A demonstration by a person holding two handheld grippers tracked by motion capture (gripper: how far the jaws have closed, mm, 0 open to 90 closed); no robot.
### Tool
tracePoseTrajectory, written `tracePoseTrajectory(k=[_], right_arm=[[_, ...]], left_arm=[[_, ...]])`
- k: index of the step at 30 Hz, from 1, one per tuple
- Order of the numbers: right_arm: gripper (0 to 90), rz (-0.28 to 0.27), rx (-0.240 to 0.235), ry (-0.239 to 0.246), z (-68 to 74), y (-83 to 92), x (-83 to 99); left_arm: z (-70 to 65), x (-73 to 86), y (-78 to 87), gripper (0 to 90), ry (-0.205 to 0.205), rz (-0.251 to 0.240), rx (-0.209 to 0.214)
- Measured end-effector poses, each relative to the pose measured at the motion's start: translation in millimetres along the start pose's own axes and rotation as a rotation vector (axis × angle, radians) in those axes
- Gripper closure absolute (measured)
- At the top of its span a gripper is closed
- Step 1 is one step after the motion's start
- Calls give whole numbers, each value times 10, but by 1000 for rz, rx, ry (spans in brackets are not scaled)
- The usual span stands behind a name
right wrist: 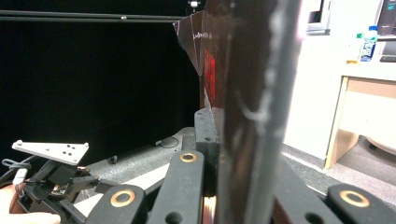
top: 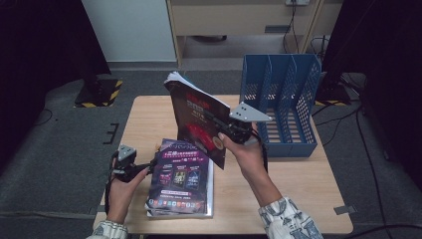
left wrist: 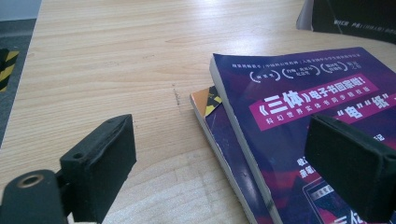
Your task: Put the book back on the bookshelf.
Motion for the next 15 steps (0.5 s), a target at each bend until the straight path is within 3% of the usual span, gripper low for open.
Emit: tracePoseTrajectory(k=[15], right_arm=[[870, -28, 17, -1, -53, 87, -110]], left_arm=[[-8, 10, -14, 87, -17, 10, -15]])
Point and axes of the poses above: each handheld gripper's, and its own axes: y roughly backward along the jaws, x roughly out of its underside, z roughly to its left, the point moved 4 cm from there along -y, roughly forward along the jaws, and after that the axes turned 4 degrees about -z, right-handed, at the moved point
